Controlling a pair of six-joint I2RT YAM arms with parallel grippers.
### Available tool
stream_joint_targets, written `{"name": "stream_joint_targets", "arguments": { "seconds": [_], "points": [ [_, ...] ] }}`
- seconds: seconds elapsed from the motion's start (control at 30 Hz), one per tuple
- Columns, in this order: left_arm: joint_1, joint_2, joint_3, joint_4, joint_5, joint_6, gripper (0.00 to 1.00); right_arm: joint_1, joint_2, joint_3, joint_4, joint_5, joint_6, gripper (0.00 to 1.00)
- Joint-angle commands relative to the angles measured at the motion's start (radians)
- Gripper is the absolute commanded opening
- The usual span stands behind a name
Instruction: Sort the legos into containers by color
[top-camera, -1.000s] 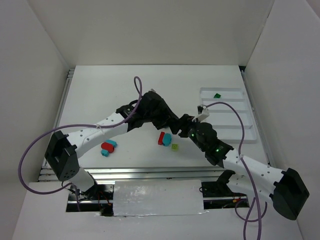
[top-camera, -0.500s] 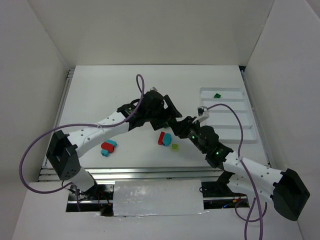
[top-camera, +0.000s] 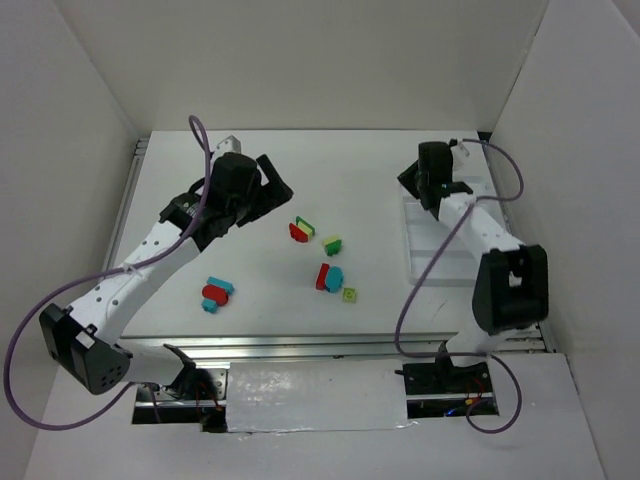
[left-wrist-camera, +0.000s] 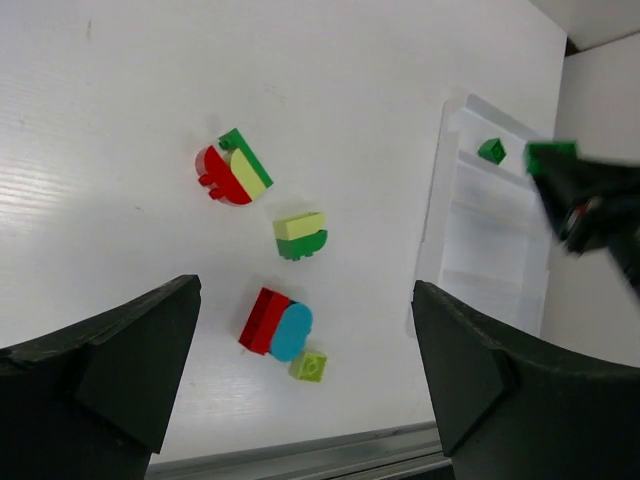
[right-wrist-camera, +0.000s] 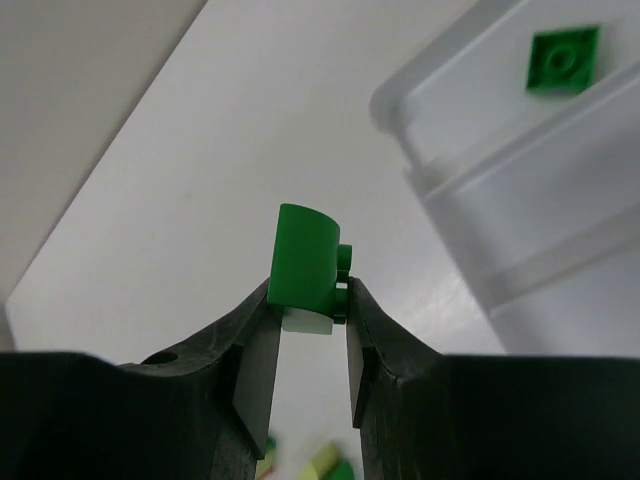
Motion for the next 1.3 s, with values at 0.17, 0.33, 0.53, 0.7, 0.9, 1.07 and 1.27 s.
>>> {"name": "stream_joint_targets", "arguments": {
  "seconds": [0.17, 0.33, 0.53, 0.7, 0.9, 1.07, 1.27],
  "points": [
    [-0.007, -0.094, -0.164, -0.053, 0.045, 0.190, 0.99, -0.132, 0.478, 0.579, -0.457, 0.093, 0.000, 0.00],
    [0.000, -0.134, -0.218, -0.064, 0.024, 0.222, 0.99, -0.157, 0.578, 0.688, -0.491, 0.052, -0.008, 0.01],
    [0.002, -0.115, -0.249, -0.038, 0.063, 0.243, 1.00, -0.158, 0.619, 0.725, -0.510, 0.055, -0.020, 0.43],
    [0.000, -0.086, -0.255, -0.024, 0.099, 0.253, 0.99, -0.158, 0.568, 0.708, -0.490, 0.065, -0.037, 0.73],
    [-0.001, -0.076, -0.284, -0.004, 0.096, 0.254, 1.00, -0.139, 0.444, 0.696, -0.529, 0.023, -0.067, 0.76],
    [-0.001, -0.013, -0.269, 0.022, 0.111, 0.283, 0.99, 0.057, 0.131, 0.370, -0.379, 0.001, -0.181, 0.99],
    [-0.046, 0.066, -0.206, -0.019, 0.064, 0.256, 0.99, 0.174, -0.147, 0.031, -0.281, -0.196, -0.285, 0.99]
  ]
}}
